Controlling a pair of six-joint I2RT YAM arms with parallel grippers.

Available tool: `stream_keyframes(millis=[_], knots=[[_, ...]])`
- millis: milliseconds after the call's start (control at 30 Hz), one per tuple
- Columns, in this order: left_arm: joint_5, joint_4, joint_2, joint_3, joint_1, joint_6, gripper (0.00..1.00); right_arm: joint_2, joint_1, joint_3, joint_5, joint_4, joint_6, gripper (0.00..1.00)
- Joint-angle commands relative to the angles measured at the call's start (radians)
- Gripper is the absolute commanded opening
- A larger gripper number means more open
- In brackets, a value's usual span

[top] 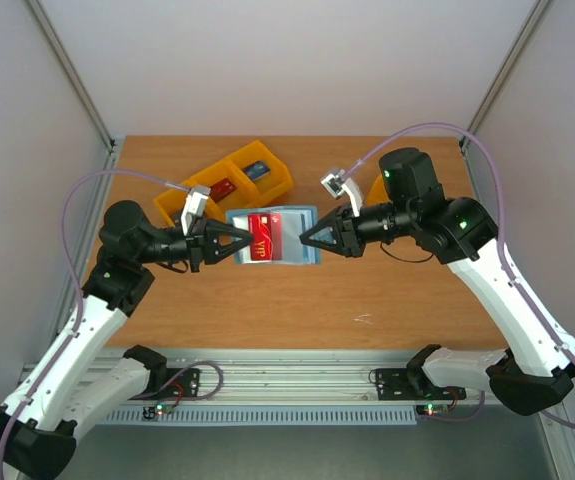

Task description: Take the credit cards out of the card holder

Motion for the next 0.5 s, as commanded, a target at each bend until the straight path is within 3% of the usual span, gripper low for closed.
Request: stream_keyframes(millis=[0, 200, 367, 467], knots=[[-0.001, 0.002, -0.022, -0.007, 0.016, 0.014, 0.00, -0.038, -0.021, -0.008, 0.008, -0.038, -0.036, 0.01], [-0.048, -0.074, -0.049, -0.013, 0.056, 0.039, 0.00, -0.091, -0.126, -0.079, 0.015, -0.051, -0.044, 0.01], [-0.081, -0.102, -0.071, -0.038, 0.104, 0.035, 0.00, -0.118, -0.278, -0.145, -0.067, -0.010, -0.011, 0.01], [-0.086, -0.122, -0.074, -0.044, 0.126, 0.040, 0.00, -0.093, -0.306, -0.146, -0.088, -0.007, -0.013, 0.01]])
